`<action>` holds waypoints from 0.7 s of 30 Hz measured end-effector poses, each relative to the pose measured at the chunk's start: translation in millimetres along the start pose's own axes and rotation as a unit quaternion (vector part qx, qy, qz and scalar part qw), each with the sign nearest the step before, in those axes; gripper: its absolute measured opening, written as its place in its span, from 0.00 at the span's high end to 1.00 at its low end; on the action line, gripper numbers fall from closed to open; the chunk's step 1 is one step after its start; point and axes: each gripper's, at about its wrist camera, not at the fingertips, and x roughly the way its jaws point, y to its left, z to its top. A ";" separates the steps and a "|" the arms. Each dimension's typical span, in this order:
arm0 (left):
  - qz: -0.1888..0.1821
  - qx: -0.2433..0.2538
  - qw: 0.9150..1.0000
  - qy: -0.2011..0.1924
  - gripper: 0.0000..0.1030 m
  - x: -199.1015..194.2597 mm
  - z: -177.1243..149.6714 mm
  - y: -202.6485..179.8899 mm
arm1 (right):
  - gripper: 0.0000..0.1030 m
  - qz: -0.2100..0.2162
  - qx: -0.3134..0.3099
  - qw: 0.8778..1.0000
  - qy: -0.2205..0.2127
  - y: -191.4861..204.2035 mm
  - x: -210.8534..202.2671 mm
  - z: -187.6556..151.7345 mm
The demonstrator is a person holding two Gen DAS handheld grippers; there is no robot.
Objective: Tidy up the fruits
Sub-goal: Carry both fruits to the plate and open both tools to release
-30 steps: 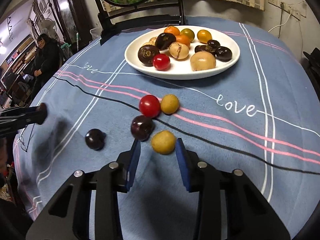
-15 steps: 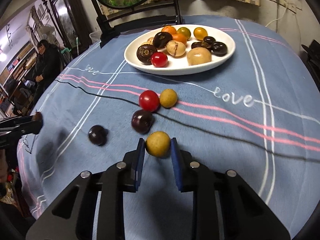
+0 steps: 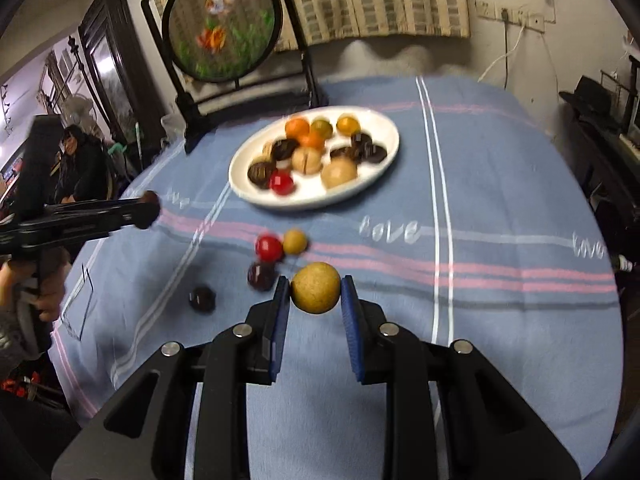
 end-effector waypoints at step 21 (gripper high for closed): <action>0.007 -0.022 0.999 0.027 0.57 145.5 109.5 37.3 | 0.74 0.042 -0.035 0.998 0.024 10.8 130.6 87.7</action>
